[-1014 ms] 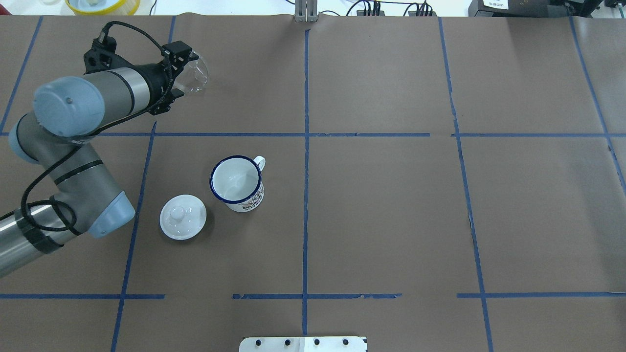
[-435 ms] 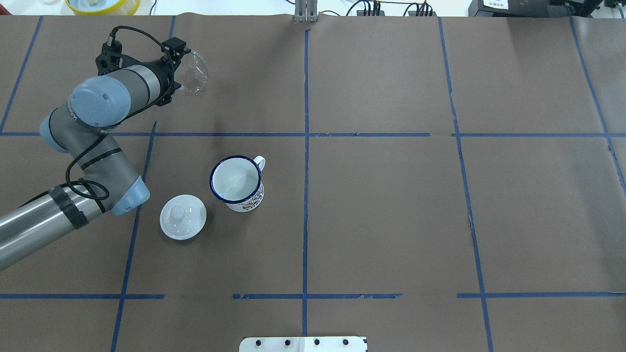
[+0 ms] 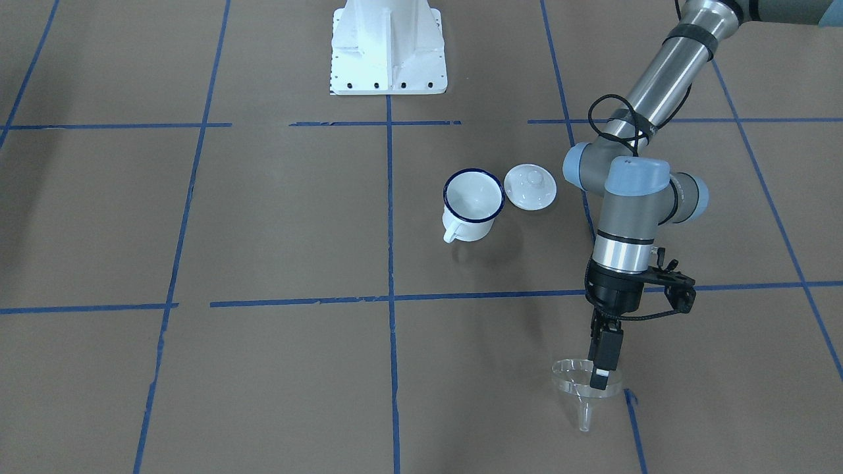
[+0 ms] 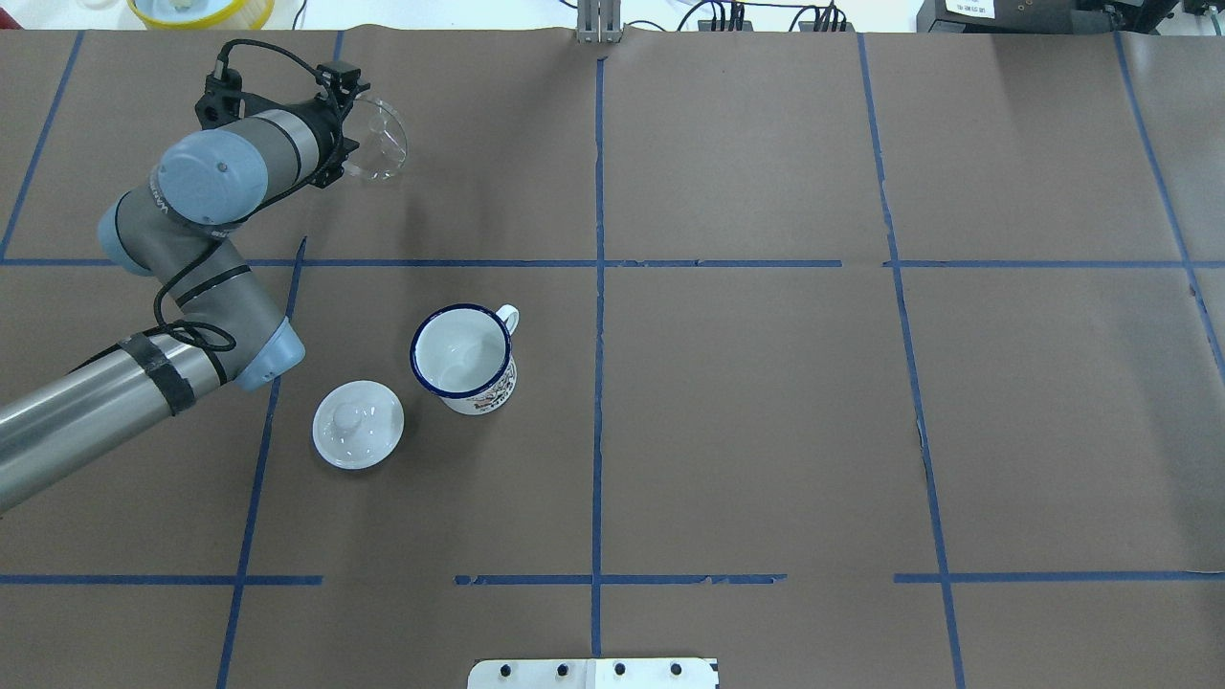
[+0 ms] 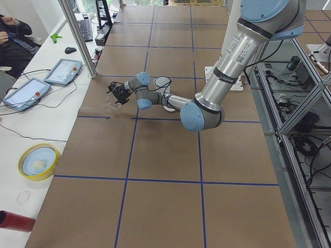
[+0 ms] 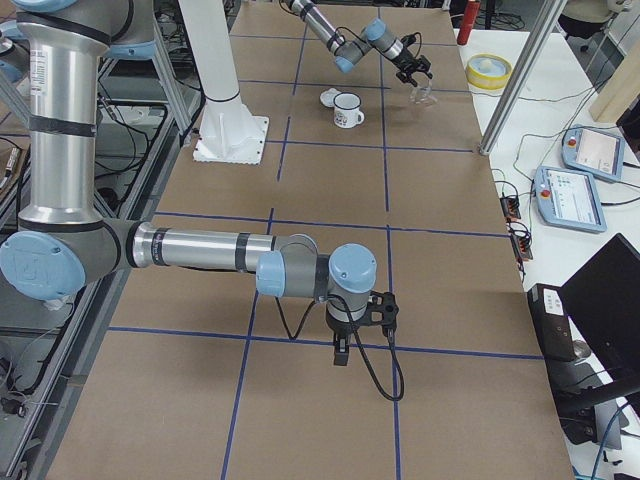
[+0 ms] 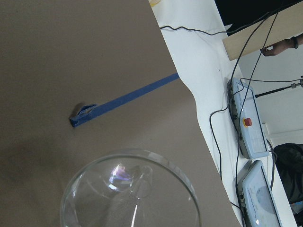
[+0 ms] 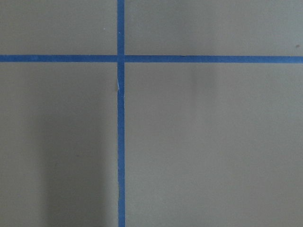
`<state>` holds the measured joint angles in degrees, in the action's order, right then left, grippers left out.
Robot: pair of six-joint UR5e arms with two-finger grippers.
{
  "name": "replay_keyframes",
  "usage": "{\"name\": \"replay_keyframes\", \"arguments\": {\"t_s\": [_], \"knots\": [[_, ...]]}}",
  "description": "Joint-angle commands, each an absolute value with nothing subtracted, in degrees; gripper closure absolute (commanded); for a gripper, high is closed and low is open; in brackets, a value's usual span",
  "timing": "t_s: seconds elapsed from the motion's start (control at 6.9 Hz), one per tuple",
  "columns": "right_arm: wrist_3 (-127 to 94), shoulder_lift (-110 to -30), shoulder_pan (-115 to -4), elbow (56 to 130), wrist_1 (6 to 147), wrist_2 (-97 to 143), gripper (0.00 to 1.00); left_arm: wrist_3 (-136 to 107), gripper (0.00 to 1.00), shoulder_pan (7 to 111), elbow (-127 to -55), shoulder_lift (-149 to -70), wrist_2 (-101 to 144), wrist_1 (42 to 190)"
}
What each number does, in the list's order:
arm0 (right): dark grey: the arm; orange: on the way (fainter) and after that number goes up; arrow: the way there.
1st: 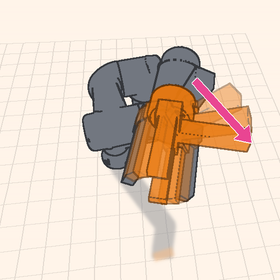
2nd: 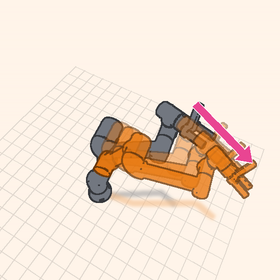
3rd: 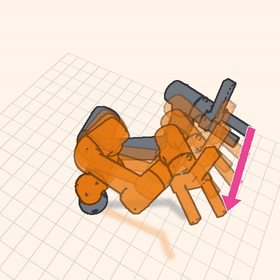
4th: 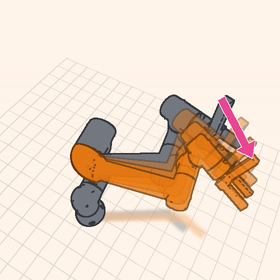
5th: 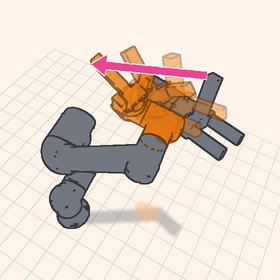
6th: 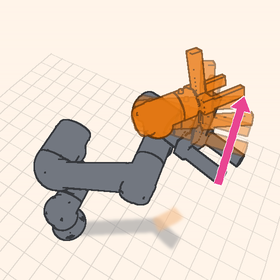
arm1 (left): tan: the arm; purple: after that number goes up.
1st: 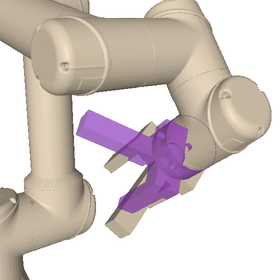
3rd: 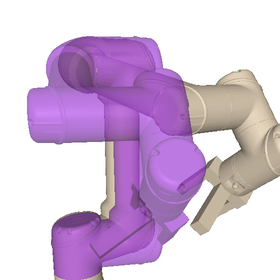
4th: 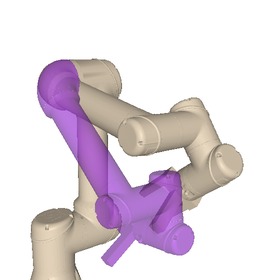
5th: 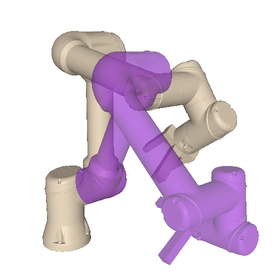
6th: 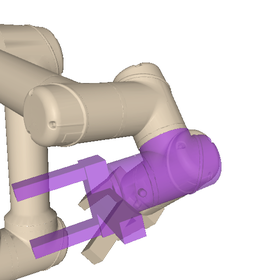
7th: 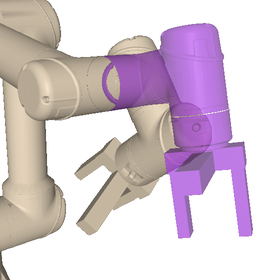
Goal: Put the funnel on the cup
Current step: 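Grasp the clear glass funnel with the left gripper and lift it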
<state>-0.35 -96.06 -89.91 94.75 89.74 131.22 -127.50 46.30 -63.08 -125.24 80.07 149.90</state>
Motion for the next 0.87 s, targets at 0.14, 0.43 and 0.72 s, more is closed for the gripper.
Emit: {"name": "replay_keyframes", "arguments": {"t_s": [0.14,0.43,0.72], "knots": [[-0.35,-96.06,-89.91,94.75,89.74,131.22,0.0,-128.5,0.36,46.93,-59.06,-128.06,80.07,151.17],[-0.35,-96.06,-89.91,94.75,89.74,131.22,0.0,-128.41,0.49,46.93,-59.06,-128.14,80.16,151.26],[-0.35,-96.06,-89.91,94.75,89.74,131.22,0.0,-128.32,0.49,46.93,-59.32,-128.14,80.16,151.26]]}}
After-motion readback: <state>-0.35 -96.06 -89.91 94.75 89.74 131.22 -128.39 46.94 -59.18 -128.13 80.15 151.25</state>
